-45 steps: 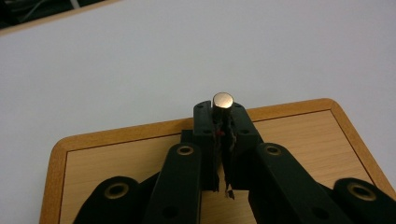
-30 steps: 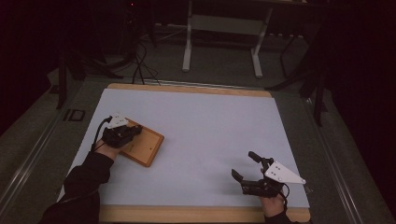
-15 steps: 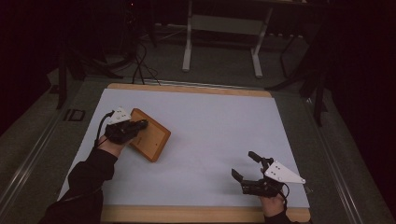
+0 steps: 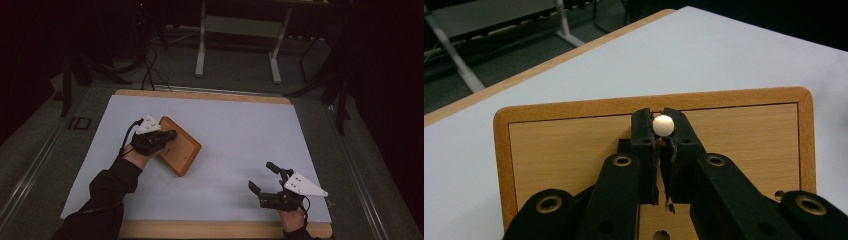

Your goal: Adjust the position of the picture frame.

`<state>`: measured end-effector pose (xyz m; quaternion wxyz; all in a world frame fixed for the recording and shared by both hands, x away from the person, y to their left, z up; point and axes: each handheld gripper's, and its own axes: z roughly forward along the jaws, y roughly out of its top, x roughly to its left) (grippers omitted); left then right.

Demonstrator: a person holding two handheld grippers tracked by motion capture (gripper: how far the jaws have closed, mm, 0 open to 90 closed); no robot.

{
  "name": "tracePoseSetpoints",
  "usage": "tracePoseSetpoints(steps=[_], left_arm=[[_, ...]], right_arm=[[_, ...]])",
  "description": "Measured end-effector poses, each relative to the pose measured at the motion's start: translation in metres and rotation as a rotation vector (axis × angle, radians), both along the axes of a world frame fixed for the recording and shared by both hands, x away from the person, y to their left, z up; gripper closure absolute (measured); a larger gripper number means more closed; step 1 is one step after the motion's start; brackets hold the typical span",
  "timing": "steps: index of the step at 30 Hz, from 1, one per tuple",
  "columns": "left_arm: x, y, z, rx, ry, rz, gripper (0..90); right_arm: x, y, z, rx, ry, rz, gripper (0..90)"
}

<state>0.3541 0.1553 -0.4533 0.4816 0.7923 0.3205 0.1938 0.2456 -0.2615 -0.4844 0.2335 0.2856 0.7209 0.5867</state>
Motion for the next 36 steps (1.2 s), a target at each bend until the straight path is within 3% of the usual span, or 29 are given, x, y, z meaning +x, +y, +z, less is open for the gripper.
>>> tracePoseSetpoints(steps=[5, 18, 29, 36], left_arm=[[0.000, -0.018, -0.002, -0.011, 0.011, -0.030, 85.7], [0.004, -0.064, -0.011, 0.011, 0.036, -0.108, 85.6], [0.016, -0.092, -0.025, 0.043, 0.061, -0.137, 85.6], [0.025, -0.106, -0.031, 0.050, 0.071, -0.127, 85.5]], right_arm=[[0.000, 0.000, 0.000, 0.000, -0.001, 0.000, 10.7], [-0.001, -0.003, 0.001, 0.000, -0.007, -0.003, 10.7], [-0.001, -0.005, 0.002, 0.002, -0.013, -0.011, 10.7], [-0.001, -0.005, 0.001, -0.004, -0.013, -0.009, 10.7]])
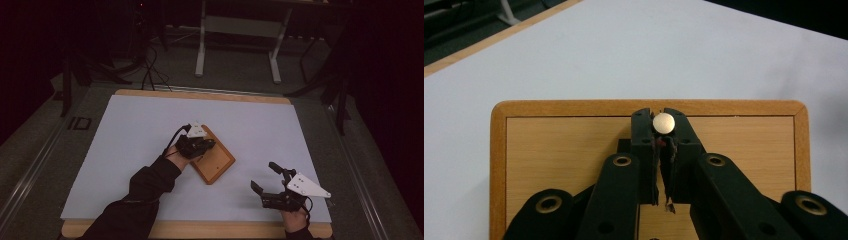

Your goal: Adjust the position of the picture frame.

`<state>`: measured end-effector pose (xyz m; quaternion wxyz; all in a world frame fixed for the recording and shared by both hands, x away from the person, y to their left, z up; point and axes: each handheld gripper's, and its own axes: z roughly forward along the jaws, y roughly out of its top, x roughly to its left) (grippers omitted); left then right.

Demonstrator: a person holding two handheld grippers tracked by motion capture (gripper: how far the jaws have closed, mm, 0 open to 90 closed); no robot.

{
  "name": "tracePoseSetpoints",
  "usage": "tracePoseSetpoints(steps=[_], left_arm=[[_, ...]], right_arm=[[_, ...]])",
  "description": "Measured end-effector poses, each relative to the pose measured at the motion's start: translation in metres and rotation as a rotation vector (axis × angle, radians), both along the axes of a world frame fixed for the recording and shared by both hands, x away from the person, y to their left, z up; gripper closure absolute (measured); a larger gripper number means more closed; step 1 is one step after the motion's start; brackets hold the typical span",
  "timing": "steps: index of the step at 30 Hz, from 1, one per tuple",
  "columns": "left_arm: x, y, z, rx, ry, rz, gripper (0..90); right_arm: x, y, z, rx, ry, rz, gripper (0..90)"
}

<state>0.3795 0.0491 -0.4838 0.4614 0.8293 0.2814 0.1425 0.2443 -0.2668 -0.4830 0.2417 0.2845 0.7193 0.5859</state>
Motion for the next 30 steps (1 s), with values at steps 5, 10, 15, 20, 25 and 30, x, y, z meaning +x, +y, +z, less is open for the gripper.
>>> tracePoseSetpoints(steps=[5, 10, 15, 20, 25, 30], left_arm=[[0.007, -0.010, -0.004, 0.002, 0.016, 0.001, 85.5], [0.014, -0.019, -0.011, 0.012, 0.024, -0.005, 85.5], [0.021, -0.026, -0.017, 0.033, 0.041, -0.011, 85.5], [0.026, -0.031, -0.022, 0.050, 0.053, -0.016, 85.5], [0.030, -0.035, -0.027, 0.063, 0.069, -0.012, 85.5], [0.030, -0.039, -0.031, 0.072, 0.075, -0.018, 85.4]], right_arm=[[0.000, -0.002, 0.000, 0.008, -0.001, -0.004, 10.7], [0.000, -0.003, 0.000, 0.008, 0.002, -0.003, 10.7], [0.001, -0.002, -0.001, 0.006, 0.011, 0.000, 10.7], [0.001, -0.003, -0.001, 0.006, 0.013, -0.003, 10.7], [0.002, -0.003, -0.001, 0.010, 0.015, -0.001, 10.7], [0.001, -0.003, -0.001, 0.008, 0.015, 0.000, 10.7]])
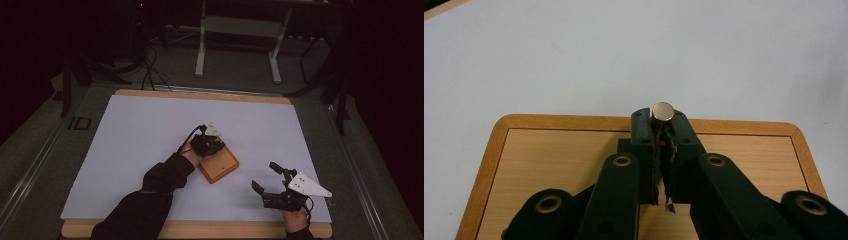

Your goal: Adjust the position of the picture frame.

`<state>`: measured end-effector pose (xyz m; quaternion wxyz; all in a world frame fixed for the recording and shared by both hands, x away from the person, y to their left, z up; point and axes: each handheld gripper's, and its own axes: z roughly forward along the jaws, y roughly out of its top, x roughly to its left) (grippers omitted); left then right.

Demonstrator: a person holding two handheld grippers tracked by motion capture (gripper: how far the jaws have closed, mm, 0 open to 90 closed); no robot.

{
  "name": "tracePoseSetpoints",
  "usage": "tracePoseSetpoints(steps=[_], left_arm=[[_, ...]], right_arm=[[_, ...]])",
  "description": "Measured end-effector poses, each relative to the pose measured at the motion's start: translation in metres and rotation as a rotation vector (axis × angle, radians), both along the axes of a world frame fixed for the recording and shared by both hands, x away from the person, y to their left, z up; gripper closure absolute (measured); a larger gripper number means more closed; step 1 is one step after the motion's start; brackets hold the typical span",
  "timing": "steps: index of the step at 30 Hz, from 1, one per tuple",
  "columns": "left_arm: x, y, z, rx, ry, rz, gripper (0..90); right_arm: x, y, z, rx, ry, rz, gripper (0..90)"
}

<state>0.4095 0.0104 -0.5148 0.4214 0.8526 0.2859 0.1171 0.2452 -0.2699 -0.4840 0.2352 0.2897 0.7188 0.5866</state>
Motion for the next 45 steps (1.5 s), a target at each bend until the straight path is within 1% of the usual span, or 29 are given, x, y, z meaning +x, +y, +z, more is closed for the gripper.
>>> tracePoseSetpoints(steps=[7, 9, 11, 15, 17, 21, 24, 27, 28, 29, 30, 32, 33, 34, 36, 37, 38, 40, 41, 43, 44, 45], left_arm=[[0.000, -0.005, -0.006, 0.019, 0.007, -0.009, 85.4], [0.001, -0.004, -0.007, 0.007, 0.016, -0.005, 85.4], [0.000, -0.005, -0.007, 0.009, 0.011, -0.004, 85.4], [0.001, -0.005, -0.006, 0.018, 0.014, -0.012, 85.3], [0.001, -0.005, -0.006, 0.015, 0.024, -0.008, 85.1], [0.001, -0.005, -0.005, 0.029, 0.009, -0.019, 85.1], [0.001, -0.004, -0.006, 0.026, 0.012, -0.021, 85.0], [0.000, -0.004, -0.004, 0.029, 0.013, -0.029, 83.8], [0.000, -0.002, -0.003, 0.019, 0.026, -0.036, 81.6], [0.000, -0.001, -0.002, 0.018, 0.025, -0.039, 79.8], [-0.001, 0.002, 0.000, 0.018, 0.016, -0.040, 79.1], [-0.003, 0.007, 0.005, 0.001, 0.011, -0.039, 76.5], [-0.003, 0.010, 0.008, 0.002, -0.002, -0.034, 76.4], [-0.002, 0.012, 0.009, 0.001, 0.003, -0.039, 76.0], [-0.001, 0.015, 0.011, 0.006, -0.003, -0.046, 73.8], [-0.001, 0.015, 0.011, 0.005, 0.005, -0.050, 73.8], [-0.001, 0.016, 0.011, 0.011, 0.004, -0.054, 74.0], [0.000, 0.019, 0.010, 0.009, 0.010, -0.063, 74.0], [0.000, 0.020, 0.010, 0.011, 0.003, -0.052, 74.3], [0.002, 0.026, 0.011, -0.003, 0.007, -0.042, 74.4], [0.003, 0.028, 0.011, 0.006, 0.000, -0.028, 74.8], [0.006, 0.029, 0.011, 0.011, 0.003, -0.020, 78.4]], right_arm=[[0.000, 0.000, 0.000, 0.000, 0.001, 0.004, 10.7], [0.000, 0.000, 0.000, -0.001, -0.002, 0.003, 10.7], [0.000, 0.000, 0.000, 0.000, -0.003, 0.004, 10.7], [0.000, 0.000, 0.000, -0.004, -0.001, 0.007, 10.8], [0.000, 0.001, 0.000, -0.006, -0.003, 0.008, 10.8], [0.001, 0.001, 0.000, -0.006, 0.001, 0.009, 10.7], [0.001, 0.001, -0.001, -0.008, 0.004, 0.012, 10.8], [-0.001, 0.001, 0.000, -0.010, -0.004, 0.012, 10.7], [-0.001, 0.001, 0.001, -0.009, -0.005, 0.011, 10.8], [-0.001, 0.001, 0.001, -0.008, -0.006, 0.012, 10.7], [-0.001, 0.001, 0.001, -0.007, -0.005, 0.014, 10.7], [0.000, 0.001, 0.000, -0.006, -0.005, 0.015, 10.7], [0.000, 0.001, 0.000, -0.006, -0.004, 0.015, 10.7], [0.000, 0.001, 0.000, -0.007, -0.002, 0.016, 10.7], [0.000, 0.002, 0.000, -0.010, -0.004, 0.017, 10.7], [0.000, 0.002, 0.000, -0.012, -0.004, 0.017, 10.7], [0.000, 0.002, 0.000, -0.013, -0.004, 0.017, 10.7], [-0.001, 0.002, 0.000, -0.013, -0.006, 0.015, 10.7], [-0.001, 0.002, 0.000, -0.012, -0.005, 0.014, 10.7], [0.000, 0.001, 0.000, -0.008, -0.004, 0.012, 10.7], [0.000, 0.001, 0.000, -0.007, 0.001, 0.012, 10.7], [0.000, 0.001, -0.001, -0.008, 0.002, 0.012, 10.7]])
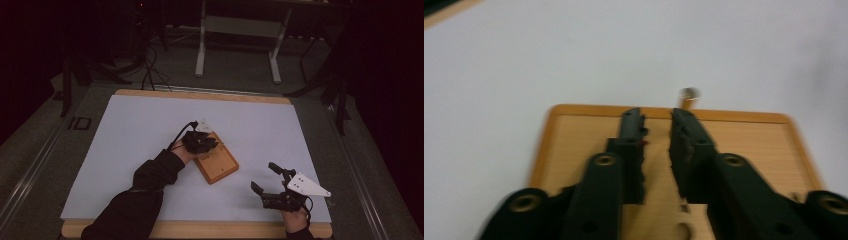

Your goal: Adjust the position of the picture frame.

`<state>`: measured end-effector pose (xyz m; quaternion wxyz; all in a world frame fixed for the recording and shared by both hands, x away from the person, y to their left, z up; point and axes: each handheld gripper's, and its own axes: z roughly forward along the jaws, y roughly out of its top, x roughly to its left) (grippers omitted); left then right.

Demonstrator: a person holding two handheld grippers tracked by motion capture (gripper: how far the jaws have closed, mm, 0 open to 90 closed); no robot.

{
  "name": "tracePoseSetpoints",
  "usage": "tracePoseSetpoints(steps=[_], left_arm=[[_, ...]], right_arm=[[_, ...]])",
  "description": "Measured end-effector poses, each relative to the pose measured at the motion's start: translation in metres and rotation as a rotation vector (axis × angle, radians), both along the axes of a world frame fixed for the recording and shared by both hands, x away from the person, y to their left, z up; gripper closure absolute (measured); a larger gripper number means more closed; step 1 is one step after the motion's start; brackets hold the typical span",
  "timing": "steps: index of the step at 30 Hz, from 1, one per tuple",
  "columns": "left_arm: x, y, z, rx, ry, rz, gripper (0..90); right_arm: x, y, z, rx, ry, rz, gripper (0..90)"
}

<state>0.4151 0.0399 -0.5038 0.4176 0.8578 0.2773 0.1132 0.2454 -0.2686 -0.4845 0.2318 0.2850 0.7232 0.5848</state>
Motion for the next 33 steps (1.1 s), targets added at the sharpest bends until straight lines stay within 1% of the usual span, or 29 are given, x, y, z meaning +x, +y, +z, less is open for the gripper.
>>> tracePoseSetpoints(steps=[2, 3, 4, 6, 8, 10, 12, 13, 14, 15, 18, 19, 23, 26, 27, 28, 29, 33], left_arm=[[0.005, 0.002, 0.001, -0.003, 0.003, 0.026, 83.4], [0.009, 0.002, 0.001, 0.000, 0.005, 0.035, 86.4], [0.012, 0.002, 0.001, -0.005, 0.006, 0.039, 88.2], [0.018, -0.001, 0.002, -0.001, 0.005, 0.046, 89.8], [0.021, -0.005, 0.003, 0.001, -0.002, 0.038, 90.0], [0.026, -0.010, 0.003, 0.016, -0.006, 0.030, 90.0], [0.031, -0.015, 0.003, 0.016, -0.005, 0.028, 90.0], [0.034, -0.017, 0.002, 0.014, 0.002, 0.029, 90.0], [0.036, -0.019, 0.002, 0.020, 0.001, 0.027, 90.0], [0.038, -0.023, 0.001, 0.035, -0.008, 0.027, 90.0], [0.045, -0.030, -0.001, 0.051, -0.001, 0.028, 90.0], [0.048, -0.032, -0.002, 0.067, -0.005, 0.030, 90.0], [0.058, -0.040, -0.007, 0.117, 0.012, 0.031, 90.0], [0.064, -0.041, -0.010, 0.131, 0.031, 0.035, 90.0], [0.065, -0.041, -0.010, 0.131, 0.029, 0.040, 90.0], [0.066, -0.041, -0.011, 0.138, 0.035, 0.036, 90.0], [0.066, -0.041, -0.011, 0.144, 0.032, 0.038, 90.0], [0.067, -0.044, -0.012, 0.153, 0.039, 0.027, 90.0]], right_arm=[[0.000, 0.001, 0.000, -0.005, 0.000, 0.004, 10.8], [0.000, 0.001, 0.000, -0.008, 0.000, 0.005, 10.7], [0.000, 0.002, 0.000, -0.011, -0.002, 0.005, 10.8], [0.000, 0.002, 0.000, -0.010, -0.005, 0.005, 10.7], [0.000, 0.001, 0.000, -0.007, 0.000, 0.003, 10.7], [0.000, 0.000, 0.000, -0.002, 0.002, 0.002, 10.7], [0.000, 0.000, -0.001, -0.004, 0.002, 0.003, 10.8], [0.000, 0.000, -0.001, -0.003, 0.001, 0.005, 10.7], [0.000, 0.000, -0.001, -0.003, 0.002, 0.006, 10.8], [0.000, 0.000, -0.001, -0.005, 0.002, 0.005, 10.8], [0.000, 0.000, -0.001, -0.003, 0.001, 0.006, 10.8], [0.000, 0.000, -0.001, -0.003, 0.003, 0.006, 10.8], [0.000, -0.001, -0.001, 0.000, 0.008, 0.008, 10.7], [0.000, -0.001, -0.001, 0.002, 0.009, 0.011, 10.8], [0.000, -0.001, -0.001, 0.002, 0.009, 0.010, 10.7], [0.000, -0.002, -0.001, 0.002, 0.008, 0.011, 10.8], [0.000, -0.002, -0.002, 0.004, 0.009, 0.012, 10.8], [0.001, -0.002, -0.002, 0.003, 0.013, 0.013, 10.8]])
